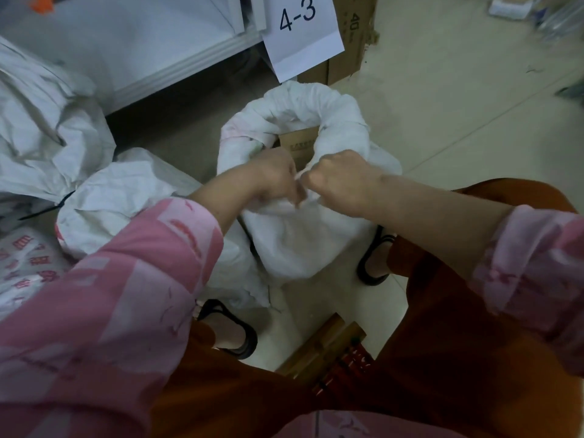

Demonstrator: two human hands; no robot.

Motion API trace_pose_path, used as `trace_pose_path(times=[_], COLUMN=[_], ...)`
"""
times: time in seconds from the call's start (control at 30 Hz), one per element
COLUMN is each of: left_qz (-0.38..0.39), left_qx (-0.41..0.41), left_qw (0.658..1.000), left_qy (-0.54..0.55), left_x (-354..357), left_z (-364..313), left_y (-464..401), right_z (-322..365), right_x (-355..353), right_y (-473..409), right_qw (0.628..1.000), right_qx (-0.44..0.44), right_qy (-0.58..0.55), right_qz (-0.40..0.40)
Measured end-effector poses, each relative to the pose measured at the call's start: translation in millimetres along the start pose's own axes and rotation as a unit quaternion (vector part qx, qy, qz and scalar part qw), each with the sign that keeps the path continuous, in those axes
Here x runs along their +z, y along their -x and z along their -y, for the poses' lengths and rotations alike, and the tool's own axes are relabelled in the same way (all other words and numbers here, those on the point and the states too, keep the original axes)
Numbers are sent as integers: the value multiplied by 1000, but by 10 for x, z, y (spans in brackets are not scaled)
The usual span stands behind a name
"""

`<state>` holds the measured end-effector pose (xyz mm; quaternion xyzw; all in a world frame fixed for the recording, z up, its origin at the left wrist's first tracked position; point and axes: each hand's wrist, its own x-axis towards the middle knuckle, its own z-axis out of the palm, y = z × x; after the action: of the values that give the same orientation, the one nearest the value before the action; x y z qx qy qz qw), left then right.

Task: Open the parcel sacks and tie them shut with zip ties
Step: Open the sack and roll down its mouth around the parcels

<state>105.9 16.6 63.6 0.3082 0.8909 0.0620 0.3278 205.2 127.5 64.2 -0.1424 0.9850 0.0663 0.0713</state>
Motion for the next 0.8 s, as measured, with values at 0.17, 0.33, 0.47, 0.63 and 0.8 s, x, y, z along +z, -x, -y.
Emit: trace_pose_path(times=[0.17,0.33,0.47,0.63,0.8], left_qz=[-210,-231,-248,-261,-291], left_qx=[73,117,121,129,107], left_qw=[949,938,936,936,939], left_qy=[-223,-229,-220,-197,-148], left_x=[231,327,362,374,397], left_z=[106,194,290,332,394], left_y=[45,132,192,201,188], right_z=[-232,-348,-388,-366,-257], right_x=[-270,-151,73,149,249], right_y=[-60,-146,-161,-189,-220], right_qw=[994,985,991,993,982], right_qx=[85,18,-27,-40,-73], right_qy=[67,167,124,93,172], right_qz=[-12,49,29,57,24])
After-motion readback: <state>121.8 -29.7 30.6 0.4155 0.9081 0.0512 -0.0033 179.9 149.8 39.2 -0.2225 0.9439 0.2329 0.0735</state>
